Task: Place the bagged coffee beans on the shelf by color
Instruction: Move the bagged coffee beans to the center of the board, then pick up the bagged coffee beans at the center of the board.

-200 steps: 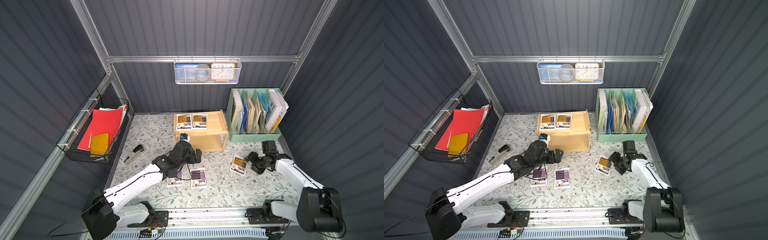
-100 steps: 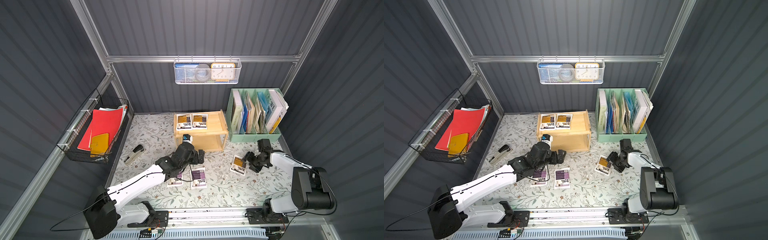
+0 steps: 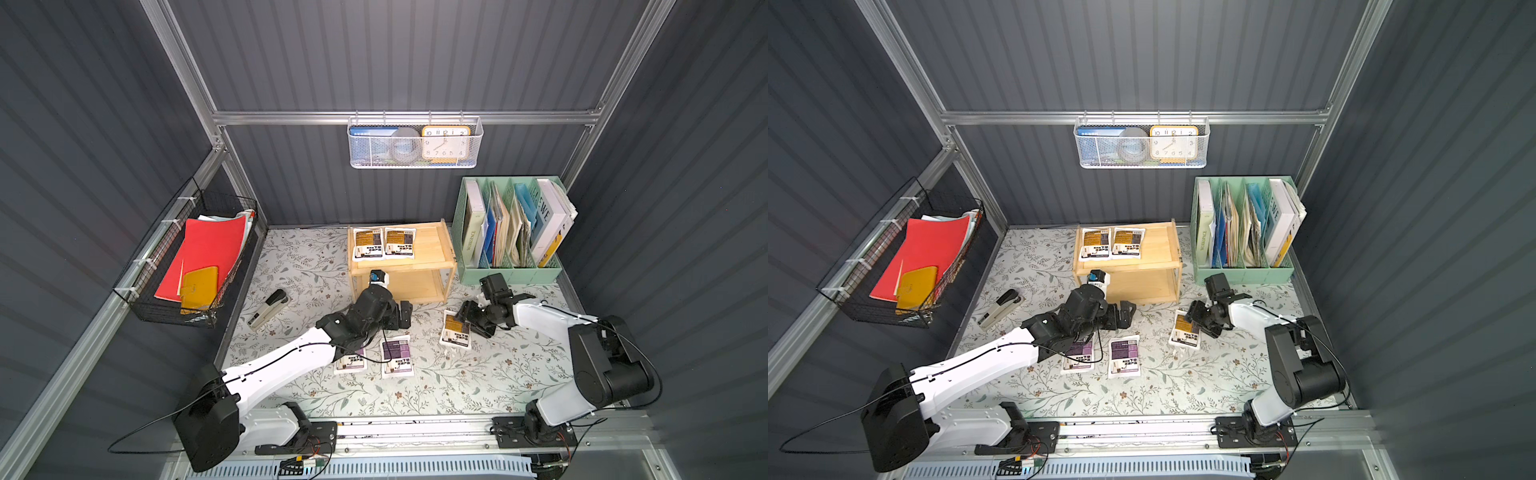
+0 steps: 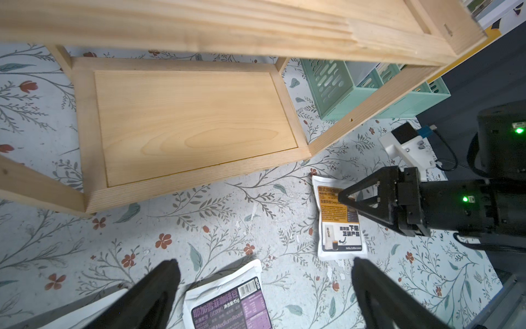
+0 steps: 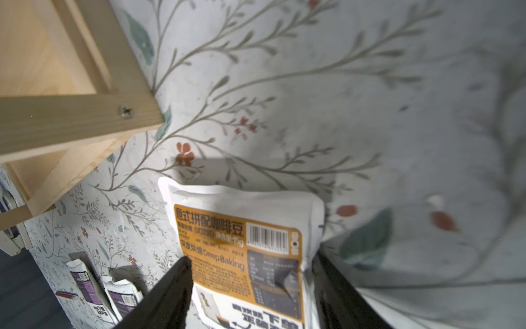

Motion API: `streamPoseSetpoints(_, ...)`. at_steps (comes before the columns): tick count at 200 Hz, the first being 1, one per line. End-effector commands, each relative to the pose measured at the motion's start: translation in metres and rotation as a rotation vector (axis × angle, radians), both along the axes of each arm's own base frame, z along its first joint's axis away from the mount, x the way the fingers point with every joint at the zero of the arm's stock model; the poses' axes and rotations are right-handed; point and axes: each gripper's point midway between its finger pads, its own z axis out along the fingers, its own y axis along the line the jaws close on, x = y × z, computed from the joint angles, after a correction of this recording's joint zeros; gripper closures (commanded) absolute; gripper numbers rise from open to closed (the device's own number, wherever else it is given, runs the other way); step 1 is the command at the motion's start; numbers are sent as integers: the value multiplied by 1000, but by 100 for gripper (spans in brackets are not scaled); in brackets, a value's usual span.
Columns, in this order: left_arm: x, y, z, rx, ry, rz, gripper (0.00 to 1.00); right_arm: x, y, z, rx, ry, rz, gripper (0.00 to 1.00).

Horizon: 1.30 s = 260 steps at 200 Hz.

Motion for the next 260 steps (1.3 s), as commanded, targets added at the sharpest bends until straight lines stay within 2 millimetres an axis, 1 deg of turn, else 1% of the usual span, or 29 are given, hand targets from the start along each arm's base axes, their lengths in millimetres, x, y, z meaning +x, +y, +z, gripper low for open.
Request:
streamPoseSetpoints(1, -3, -3, -15, 9, 31, -7, 0, -27, 14, -24, -36, 103, 19, 30)
streamPoseSetpoints(42, -1, -7, -26, 19, 47, -9, 0, -35, 46, -18, -13, 80, 74, 31)
streamPoseSetpoints(64, 2, -11, -36, 32, 59, -12, 0, -39, 54, -13, 1, 69, 76, 31)
streamPoseSetpoints(87, 5, -17, -46, 52, 67, -25, 0, -46, 50, -12, 12, 73, 47, 30)
streamPoseSetpoints(91, 5, -19, -49, 58, 69, -29, 0, -45, 44, -14, -16, 59, 26, 30)
streamPoseSetpoints(106, 7, -22, -56, 85, 75, -36, 0, -53, 37, -15, -15, 58, 0, 29)
streamPoseSetpoints(135, 9, -28, -70, 150, 81, -51, 0, -69, 33, -17, 33, 67, -39, 29)
streamPoseSetpoints(148, 9, -32, -77, 182, 85, -64, 0, -73, 31, -17, 52, 60, -67, 29)
streamPoseSetpoints(153, 9, -34, -79, 195, 85, -68, 0, -78, 36, -15, 93, 76, -59, 29)
streamPoseSetpoints(178, 8, -42, -91, 234, 92, -86, 0, -86, 37, -15, 147, 80, -89, 29)
streamPoseSetpoints(217, 7, -50, -112, 296, 119, -101, 0, -89, 42, -17, 193, 88, -99, 29)
streamPoseSetpoints(260, 7, -45, -134, 402, 149, -87, 0, -90, 44, -24, 222, 102, -118, 30)
